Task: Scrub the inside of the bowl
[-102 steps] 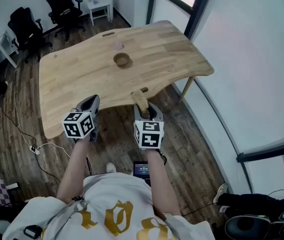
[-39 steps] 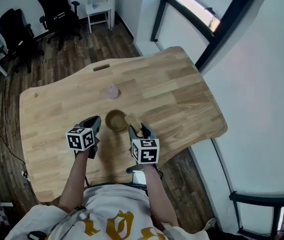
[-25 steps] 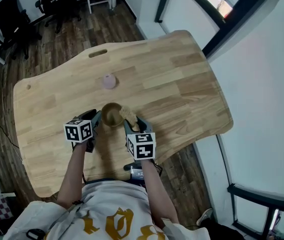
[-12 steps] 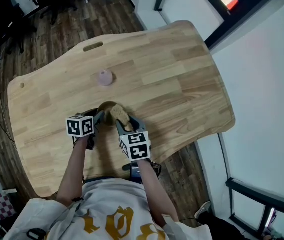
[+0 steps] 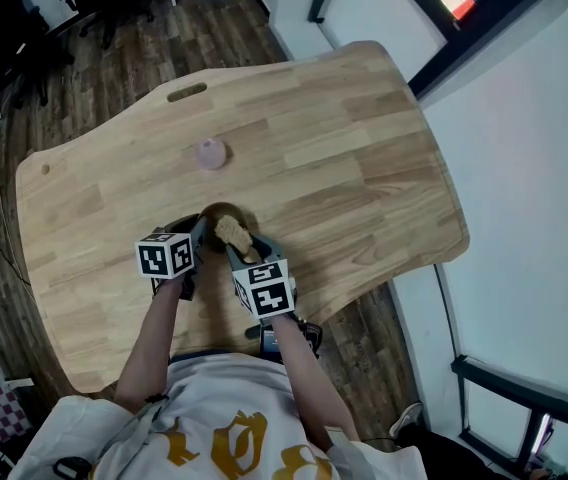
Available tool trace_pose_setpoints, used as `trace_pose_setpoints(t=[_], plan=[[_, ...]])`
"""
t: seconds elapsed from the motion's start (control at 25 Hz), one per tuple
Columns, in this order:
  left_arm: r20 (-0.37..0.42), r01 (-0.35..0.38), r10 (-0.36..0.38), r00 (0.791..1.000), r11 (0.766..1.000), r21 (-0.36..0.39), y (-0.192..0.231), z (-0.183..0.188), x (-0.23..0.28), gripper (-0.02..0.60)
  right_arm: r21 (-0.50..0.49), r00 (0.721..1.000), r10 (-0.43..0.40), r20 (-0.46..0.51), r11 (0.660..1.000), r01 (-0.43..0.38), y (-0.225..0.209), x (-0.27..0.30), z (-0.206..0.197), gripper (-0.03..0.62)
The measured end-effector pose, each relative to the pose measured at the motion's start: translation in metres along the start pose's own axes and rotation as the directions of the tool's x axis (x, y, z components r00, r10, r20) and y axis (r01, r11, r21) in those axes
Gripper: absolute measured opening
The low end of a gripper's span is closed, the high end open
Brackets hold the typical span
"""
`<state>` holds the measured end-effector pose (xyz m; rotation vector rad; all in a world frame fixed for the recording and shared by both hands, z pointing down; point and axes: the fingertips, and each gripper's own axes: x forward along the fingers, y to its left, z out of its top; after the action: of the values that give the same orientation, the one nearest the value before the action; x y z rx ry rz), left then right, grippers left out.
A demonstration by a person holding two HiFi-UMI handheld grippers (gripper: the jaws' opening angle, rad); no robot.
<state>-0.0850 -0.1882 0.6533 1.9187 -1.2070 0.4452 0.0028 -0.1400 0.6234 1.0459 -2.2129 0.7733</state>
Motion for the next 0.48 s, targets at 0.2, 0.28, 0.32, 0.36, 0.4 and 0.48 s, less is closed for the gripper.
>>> trace_pose_setpoints(t=[0.2,0.28,0.32,0.36,0.4,0.48], plan=[[0.024,0.019,-0.02,1.0,0.999,0.035,-0.016,0.004,-0.013,0.035,0.006,1.0,-0.03,0.002,1.0,0.03,0.001,-0.012,0.0,0.172],[0.032,0.023,-0.025,0.999,0.999,0.04,-0.02,0.004,-0.018,0.035,0.005,0.999,-0.037,0.009,0.999,0.037,0.002,-0.017,0.002,0.172],[0.036,0.026,-0.027,0.999,0.999,0.043,-0.022,0.005,-0.021,0.035,0.005,0.999,-0.04,0.014,0.999,0.04,0.003,-0.02,0.003,0.172],[0.039,0.028,-0.03,0.999,0.999,0.045,-0.023,0.005,-0.023,0.035,0.005,0.999,-0.043,0.018,0.999,0.043,0.003,-0.023,0.003,0.172],[0.043,0.03,-0.032,0.999,0.998,0.048,-0.025,0.005,-0.026,0.035,0.004,0.999,-0.047,0.023,0.999,0.047,0.004,-0.026,0.004,0.172],[0.05,0.033,-0.035,0.998,0.998,0.056,-0.028,0.006,-0.031,0.035,-0.003,0.998,-0.053,0.031,0.999,0.053,0.006,-0.031,0.006,0.172]])
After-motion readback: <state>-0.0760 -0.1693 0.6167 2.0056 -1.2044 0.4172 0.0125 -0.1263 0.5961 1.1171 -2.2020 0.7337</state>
